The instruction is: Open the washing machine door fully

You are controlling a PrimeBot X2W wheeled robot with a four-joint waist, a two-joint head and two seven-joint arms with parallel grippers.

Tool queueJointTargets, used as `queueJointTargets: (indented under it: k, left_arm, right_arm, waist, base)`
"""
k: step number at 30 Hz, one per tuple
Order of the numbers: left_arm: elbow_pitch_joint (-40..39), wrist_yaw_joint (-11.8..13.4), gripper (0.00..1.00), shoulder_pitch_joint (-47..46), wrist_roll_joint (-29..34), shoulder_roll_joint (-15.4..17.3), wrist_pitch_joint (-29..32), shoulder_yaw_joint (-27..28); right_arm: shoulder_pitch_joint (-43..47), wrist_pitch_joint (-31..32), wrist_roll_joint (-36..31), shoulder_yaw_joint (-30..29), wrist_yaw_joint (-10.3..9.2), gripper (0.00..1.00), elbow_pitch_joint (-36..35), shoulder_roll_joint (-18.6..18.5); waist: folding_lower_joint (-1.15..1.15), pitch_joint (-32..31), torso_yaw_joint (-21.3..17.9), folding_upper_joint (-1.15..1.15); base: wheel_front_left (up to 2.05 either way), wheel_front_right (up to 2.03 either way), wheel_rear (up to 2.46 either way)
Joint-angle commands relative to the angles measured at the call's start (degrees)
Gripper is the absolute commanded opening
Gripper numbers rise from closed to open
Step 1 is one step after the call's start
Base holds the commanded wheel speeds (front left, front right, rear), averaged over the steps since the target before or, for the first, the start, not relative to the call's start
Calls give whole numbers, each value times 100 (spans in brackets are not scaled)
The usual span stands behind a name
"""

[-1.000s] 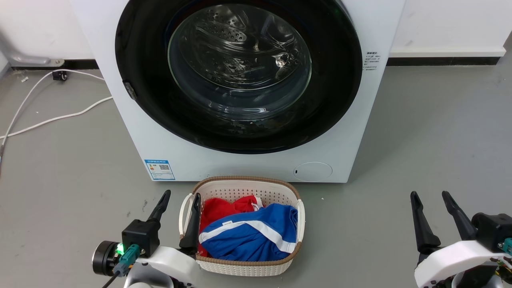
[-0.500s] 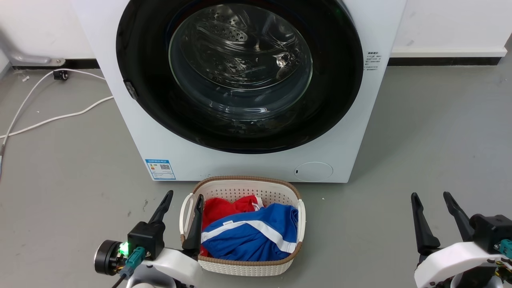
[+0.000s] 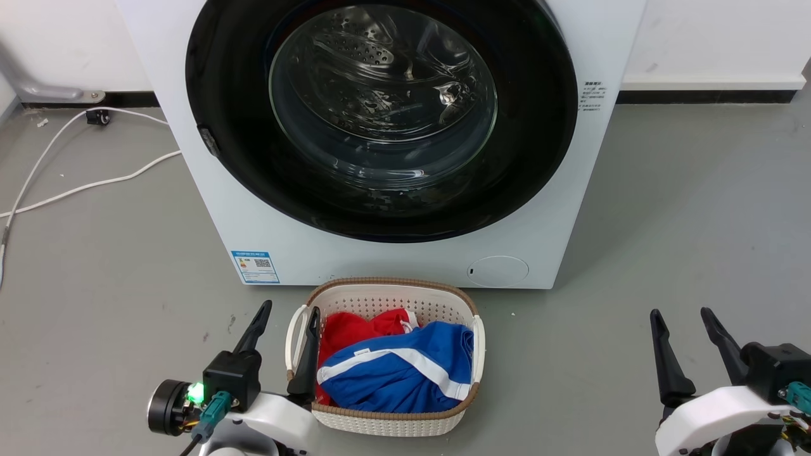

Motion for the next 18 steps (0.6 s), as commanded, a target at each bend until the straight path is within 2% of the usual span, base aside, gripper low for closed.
queueJointTargets:
  k: [1, 4, 5, 6, 7, 8, 15, 18]
  left_arm:
    - [12, -10, 100, -20, -28, -8, -25, 21]
    - [25, -15, 100, -20, -40, -11, -20, 38]
    - [30, -15, 100, -21, -49, -11, -20, 41]
    - [36, -12, 100, -23, -53, -11, -20, 46]
    - [39, -9, 100, -24, -60, -13, -20, 50]
    - [45, -5, 100, -23, -66, -15, -20, 53]
    - [60, 32, 100, -35, -79, -32, -20, 69]
    - [64, 43, 100, -38, -77, -29, -20, 78]
  right_arm:
    - [-52, -41, 49, -14, 1, 100, 24, 17]
    - [-74, -67, 93, -17, 1, 100, 50, 17]
    - [-79, -79, 116, -17, 1, 85, 57, 17]
    - [-80, -94, 116, -9, 1, 48, 61, 17]
    - [-86, -110, 133, 1, 1, 31, 63, 17]
    - [-88, -115, 154, 3, 1, 0, 67, 17]
    - [-133, -181, 623, -78, 1, 0, 72, 16]
    - [-167, -192, 1554, -171, 1, 0, 139, 15]
  waist:
    - [0, -2, 0, 0]
    - [0, 0, -5, 0]
    - [0, 1, -7, 0]
    - [0, 2, -9, 0]
    - [0, 1, -11, 0]
    - [0, -1, -14, 0]
    - [0, -15, -22, 0]
    - [0, -23, -21, 0]
  base:
    - [0, 0, 0]
    - [0, 0, 0]
    - [0, 0, 0]
    - [0, 0, 0]
    - [0, 0, 0]
    - [0, 0, 0]
    - [0, 0, 0]
    - [0, 0, 0]
